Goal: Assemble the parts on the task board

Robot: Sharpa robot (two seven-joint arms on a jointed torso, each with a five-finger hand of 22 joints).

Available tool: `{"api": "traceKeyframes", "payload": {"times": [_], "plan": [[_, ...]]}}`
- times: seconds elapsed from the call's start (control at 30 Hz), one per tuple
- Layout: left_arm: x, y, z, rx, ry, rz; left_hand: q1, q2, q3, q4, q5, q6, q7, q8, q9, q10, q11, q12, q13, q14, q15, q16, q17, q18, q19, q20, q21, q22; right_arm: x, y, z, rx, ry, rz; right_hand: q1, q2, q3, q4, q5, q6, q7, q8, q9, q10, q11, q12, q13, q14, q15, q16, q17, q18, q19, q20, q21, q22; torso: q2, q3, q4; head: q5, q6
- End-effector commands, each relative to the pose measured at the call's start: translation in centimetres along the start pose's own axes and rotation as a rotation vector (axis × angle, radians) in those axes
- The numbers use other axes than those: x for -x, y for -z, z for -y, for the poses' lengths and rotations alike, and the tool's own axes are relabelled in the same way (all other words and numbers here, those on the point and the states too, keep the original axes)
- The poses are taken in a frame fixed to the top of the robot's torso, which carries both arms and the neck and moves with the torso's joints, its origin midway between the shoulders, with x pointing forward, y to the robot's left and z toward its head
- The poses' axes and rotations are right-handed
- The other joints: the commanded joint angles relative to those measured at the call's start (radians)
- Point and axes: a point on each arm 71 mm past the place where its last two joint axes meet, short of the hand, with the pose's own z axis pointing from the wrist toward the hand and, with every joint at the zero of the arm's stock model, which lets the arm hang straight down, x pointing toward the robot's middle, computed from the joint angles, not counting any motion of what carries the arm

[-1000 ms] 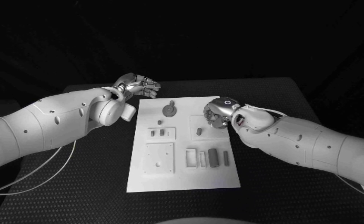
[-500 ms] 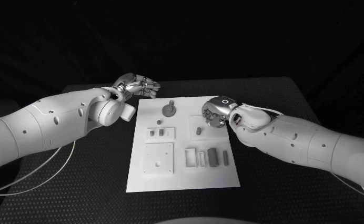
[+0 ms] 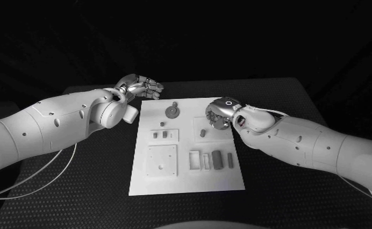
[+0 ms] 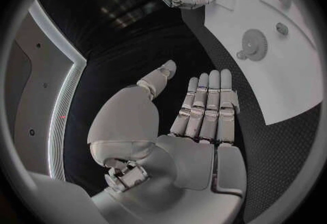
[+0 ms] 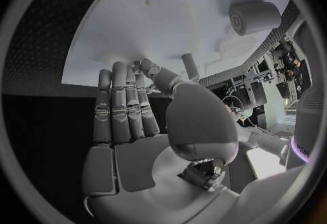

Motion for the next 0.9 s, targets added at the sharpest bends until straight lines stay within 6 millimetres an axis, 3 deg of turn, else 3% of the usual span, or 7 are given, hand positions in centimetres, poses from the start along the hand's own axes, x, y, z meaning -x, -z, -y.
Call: {"api": "traceKeyframes", "payload": {"times": [0.03,0.47,0.7,0.9], "plan": [[-0.2,0.0,0.2,-0.007,0.008,-0.015,-0.008,-0.001,0.000,0.006,-0.003,-0.008,0.001,0.000,-0.001,-0.005,0.001,0.000,-0.001,0.001,0.005,-0.004,0.001,0.011,-0.008,-0.001,0.002,0.001,-1.7,0.5,0.5,-0.035,0.043,-0.095,0.008,-0.001,-0.003,0.001,0.001,0.012,-0.002,0.009,0.001,0.011,-0.002,0.008,0.006,0.011,-0.003,0.006,0.003,0.014,0.013,-0.004,0.007,0.003,0.000,0.0002,-0.0014,0.001,-0.002],[-0.2,0.0,0.2,-0.008,0.008,-0.016,-0.007,0.000,0.000,0.006,-0.003,-0.008,0.001,0.001,-0.001,-0.005,0.001,0.000,-0.002,0.002,0.005,-0.004,0.002,0.011,-0.008,-0.001,0.002,0.002,-1.2,0.5,0.3,-0.024,0.042,-0.034,0.014,-0.010,-0.009,0.000,0.001,0.030,-0.010,0.018,0.006,0.036,-0.014,0.015,0.018,0.034,-0.015,0.019,0.014,0.014,0.040,-0.016,0.016,0.008,0.000,0.0019,-0.0019,0.001,-0.001],[-0.1,0.0,0.2,-0.008,0.008,-0.013,-0.007,0.000,0.000,0.006,-0.003,-0.008,0.001,0.001,-0.001,-0.004,0.001,0.001,-0.002,0.002,0.005,-0.005,0.003,0.011,-0.008,-0.002,0.003,0.002,-1.1,0.7,0.4,-0.029,0.040,-0.021,0.016,-0.011,-0.009,0.000,0.001,0.033,-0.012,0.020,0.007,0.039,-0.016,0.016,0.020,0.038,-0.017,0.020,0.015,0.014,0.045,-0.018,0.017,0.009,0.000,0.0000,-0.0008,0.001,-0.002],[-0.1,0.0,0.2,-0.007,0.008,-0.013,-0.007,0.000,0.000,0.006,-0.003,-0.008,0.001,0.001,-0.001,-0.004,0.001,0.001,-0.002,0.002,0.004,-0.005,0.004,0.011,-0.008,-0.002,0.003,0.002,-0.6,0.7,0.6,-0.031,0.044,-0.010,0.017,-0.011,-0.008,0.000,0.001,0.034,-0.012,0.020,0.008,0.041,-0.017,0.017,0.021,0.040,-0.018,0.021,0.016,0.014,0.047,-0.019,0.017,0.009,0.000,0.0005,-0.0007,0.001,-0.003]]}}
